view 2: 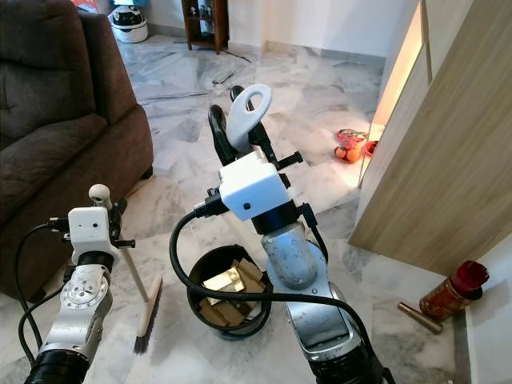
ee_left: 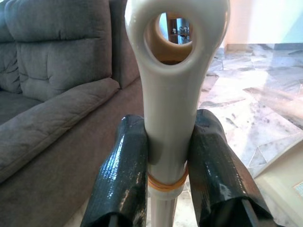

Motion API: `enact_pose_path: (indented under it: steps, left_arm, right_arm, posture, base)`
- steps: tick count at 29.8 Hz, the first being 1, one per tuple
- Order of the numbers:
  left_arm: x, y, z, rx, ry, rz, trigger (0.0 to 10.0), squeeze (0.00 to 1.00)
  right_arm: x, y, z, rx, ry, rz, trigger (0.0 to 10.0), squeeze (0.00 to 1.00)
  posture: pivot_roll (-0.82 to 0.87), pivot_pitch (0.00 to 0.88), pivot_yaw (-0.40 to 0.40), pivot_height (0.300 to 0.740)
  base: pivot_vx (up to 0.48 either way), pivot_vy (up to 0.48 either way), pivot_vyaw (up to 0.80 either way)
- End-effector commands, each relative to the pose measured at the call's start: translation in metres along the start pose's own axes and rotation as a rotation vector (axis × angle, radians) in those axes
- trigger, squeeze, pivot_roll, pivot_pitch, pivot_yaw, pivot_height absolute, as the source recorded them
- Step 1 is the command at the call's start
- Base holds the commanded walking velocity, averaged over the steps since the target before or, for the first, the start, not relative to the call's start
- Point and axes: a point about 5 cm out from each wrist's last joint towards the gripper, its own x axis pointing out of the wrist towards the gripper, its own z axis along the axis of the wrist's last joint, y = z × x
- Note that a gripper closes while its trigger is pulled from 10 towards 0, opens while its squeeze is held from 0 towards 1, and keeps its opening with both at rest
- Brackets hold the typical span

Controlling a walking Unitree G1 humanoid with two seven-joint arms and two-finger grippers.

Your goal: Sweep floor

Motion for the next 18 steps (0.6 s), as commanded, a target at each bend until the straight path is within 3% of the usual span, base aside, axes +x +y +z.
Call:
enact_pose_path:
  steps: [1,18]
  left_arm:
    - [0.003,0.001,0.009,-0.003,-0.051,0.001,10.0,0.0]
    - [0.005,0.002,0.009,-0.002,-0.054,0.001,10.0,0.0]
  right_arm:
    - [0.001,-0.001,0.022,0.004,-0.105,-0.001,10.0,0.0]
    - [-0.005,0.009,0.037,0.045,-0.136,0.032,10.0,0.0]
  posture:
    - [-0.06,0.083,0.009,0.74]
    - [-0.06,0.078,0.012,0.74]
  base:
    - [0.0,0.0,0.0]
    - [0.0,0.0,0.0]
